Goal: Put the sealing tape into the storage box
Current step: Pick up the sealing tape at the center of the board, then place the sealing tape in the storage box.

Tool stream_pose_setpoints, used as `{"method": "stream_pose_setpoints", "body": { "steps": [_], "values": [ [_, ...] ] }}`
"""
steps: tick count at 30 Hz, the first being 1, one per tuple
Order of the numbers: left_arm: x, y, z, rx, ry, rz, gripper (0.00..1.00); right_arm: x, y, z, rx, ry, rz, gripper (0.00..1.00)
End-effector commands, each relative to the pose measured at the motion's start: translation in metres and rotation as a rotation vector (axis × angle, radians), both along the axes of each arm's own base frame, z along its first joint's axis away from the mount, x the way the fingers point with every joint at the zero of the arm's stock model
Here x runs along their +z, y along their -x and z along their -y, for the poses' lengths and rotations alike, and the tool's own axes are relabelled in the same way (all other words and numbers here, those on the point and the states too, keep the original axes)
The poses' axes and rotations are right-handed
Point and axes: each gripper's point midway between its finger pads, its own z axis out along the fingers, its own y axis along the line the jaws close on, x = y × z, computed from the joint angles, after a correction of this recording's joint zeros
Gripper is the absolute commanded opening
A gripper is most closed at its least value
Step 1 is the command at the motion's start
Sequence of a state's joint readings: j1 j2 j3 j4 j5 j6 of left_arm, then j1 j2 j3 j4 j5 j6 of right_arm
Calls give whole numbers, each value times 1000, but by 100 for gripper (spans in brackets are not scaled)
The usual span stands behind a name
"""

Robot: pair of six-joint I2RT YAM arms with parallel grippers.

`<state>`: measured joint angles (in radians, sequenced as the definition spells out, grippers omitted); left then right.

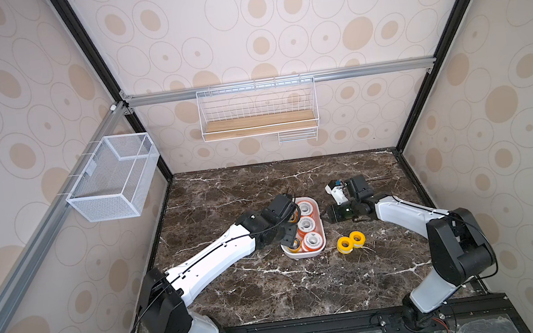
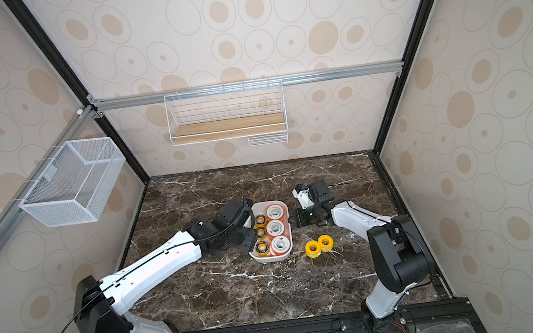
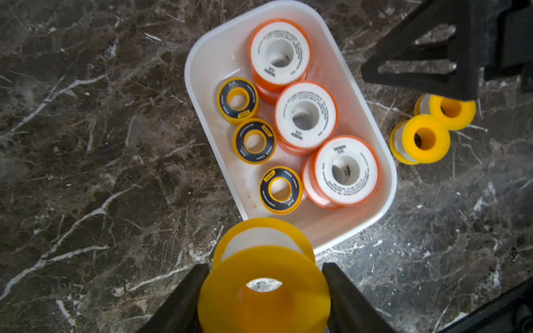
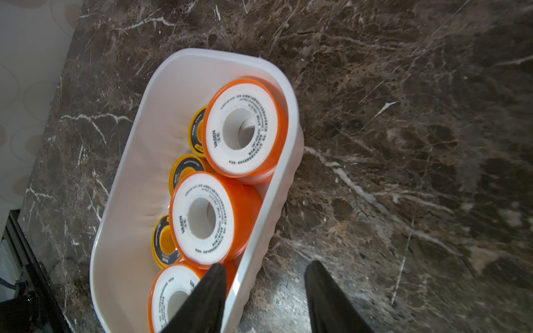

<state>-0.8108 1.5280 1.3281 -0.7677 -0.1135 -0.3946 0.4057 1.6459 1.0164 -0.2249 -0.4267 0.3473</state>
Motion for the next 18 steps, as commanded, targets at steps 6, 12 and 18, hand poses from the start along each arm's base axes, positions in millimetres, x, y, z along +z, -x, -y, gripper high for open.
{"method": "stream_pose_setpoints", "body": {
  "steps": [6, 12, 18],
  "values": [
    [9, -51, 14, -10, -86, 17, 65, -5, -7, -10, -13, -49, -94, 40],
    [-10, -75, 24, -11, -119, -14, 65, -8, -10, -15, -5, -65, -109, 34],
    [-18, -70, 25, -19, -115, -38, 65, -5, -11, -18, 17, -81, -101, 34]
  ]
}}
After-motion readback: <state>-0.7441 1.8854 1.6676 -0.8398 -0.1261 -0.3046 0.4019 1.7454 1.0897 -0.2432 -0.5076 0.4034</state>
